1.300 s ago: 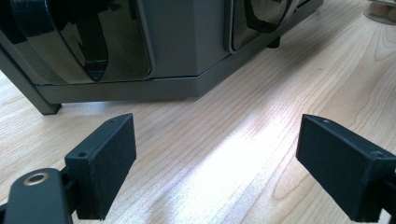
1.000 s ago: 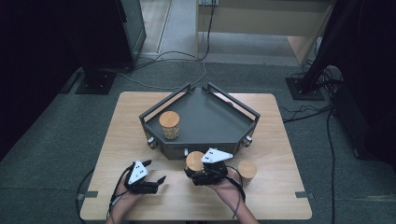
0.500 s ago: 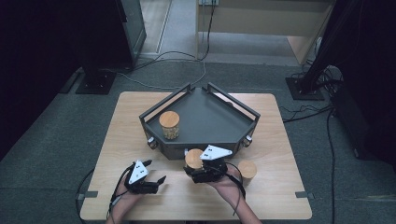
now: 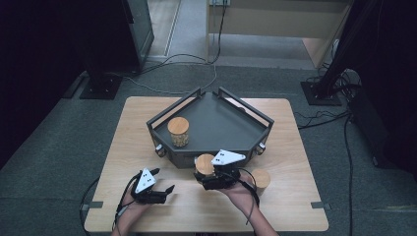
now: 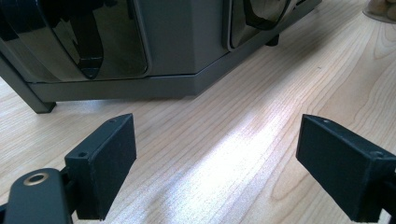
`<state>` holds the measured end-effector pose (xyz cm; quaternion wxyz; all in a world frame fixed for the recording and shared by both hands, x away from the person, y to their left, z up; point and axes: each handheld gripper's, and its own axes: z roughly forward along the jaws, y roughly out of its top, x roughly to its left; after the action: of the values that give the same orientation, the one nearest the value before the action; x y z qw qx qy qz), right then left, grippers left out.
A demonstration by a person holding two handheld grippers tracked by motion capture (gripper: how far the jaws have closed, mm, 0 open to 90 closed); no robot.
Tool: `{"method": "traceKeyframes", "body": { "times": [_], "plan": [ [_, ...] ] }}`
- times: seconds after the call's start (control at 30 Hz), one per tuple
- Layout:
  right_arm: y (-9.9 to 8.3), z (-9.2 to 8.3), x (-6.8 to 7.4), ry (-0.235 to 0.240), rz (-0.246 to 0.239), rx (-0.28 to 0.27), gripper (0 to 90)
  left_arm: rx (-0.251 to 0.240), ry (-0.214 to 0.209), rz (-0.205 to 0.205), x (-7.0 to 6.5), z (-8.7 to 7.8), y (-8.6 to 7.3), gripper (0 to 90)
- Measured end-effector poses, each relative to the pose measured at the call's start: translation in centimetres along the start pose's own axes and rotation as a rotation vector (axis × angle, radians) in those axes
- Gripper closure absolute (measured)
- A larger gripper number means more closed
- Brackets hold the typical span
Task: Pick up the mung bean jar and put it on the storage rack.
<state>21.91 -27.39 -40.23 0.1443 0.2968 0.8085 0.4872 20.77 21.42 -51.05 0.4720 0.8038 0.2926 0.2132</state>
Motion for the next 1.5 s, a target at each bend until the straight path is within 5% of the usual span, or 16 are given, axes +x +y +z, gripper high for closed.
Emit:
{"method": "traceKeyframes", "body": {
  "times": [1.5],
  "plan": [
    [2.5, -1.7, -1.2, -0.039, 0.018, -0.036, 24.8, 0.036, 0.0, 0.015, -0.1, 0.2, 0.5, 12.0]
  ]
}}
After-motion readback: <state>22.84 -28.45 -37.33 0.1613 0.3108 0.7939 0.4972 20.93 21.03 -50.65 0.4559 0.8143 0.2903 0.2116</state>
